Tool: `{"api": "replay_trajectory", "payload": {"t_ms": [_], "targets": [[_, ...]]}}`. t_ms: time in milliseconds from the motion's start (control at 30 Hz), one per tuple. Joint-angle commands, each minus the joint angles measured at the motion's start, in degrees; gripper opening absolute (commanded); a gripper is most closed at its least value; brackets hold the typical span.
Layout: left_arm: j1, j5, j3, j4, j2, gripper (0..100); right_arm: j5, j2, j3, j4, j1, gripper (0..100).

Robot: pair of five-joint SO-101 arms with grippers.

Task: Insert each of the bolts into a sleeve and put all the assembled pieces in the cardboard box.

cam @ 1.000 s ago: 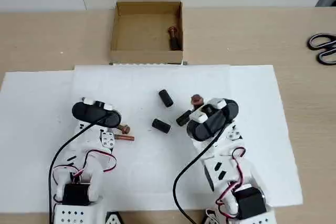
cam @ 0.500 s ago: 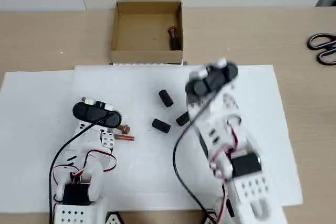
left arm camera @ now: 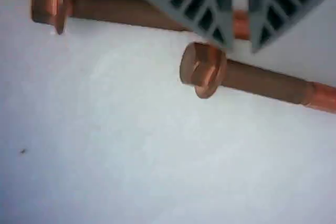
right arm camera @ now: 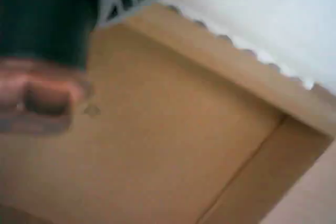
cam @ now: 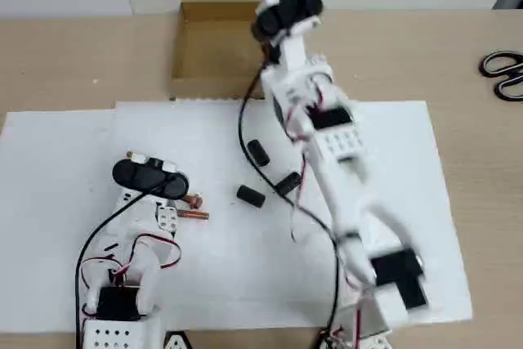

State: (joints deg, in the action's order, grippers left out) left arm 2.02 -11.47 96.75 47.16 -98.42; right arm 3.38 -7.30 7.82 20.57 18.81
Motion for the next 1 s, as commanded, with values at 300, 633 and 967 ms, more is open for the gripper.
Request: {"api": "replay_trajectory", "payload": {"t_ms": [300,633,967], "targets": [[0.18,-0.35,-0.31,-0.88,-0.44,1,-0.88,-35.65,-46.59,-1.80,0.04,0.3],[0.18,-0.35,-0.31,-0.88,-0.44,1,-0.88,-48.92,-61.89,4.44,3.91,0.4],[0.18,-0.35,-0.31,-0.88,-0.44,1,-0.88,-49.10,-61.98,13.14,4.35,22.7]]}}
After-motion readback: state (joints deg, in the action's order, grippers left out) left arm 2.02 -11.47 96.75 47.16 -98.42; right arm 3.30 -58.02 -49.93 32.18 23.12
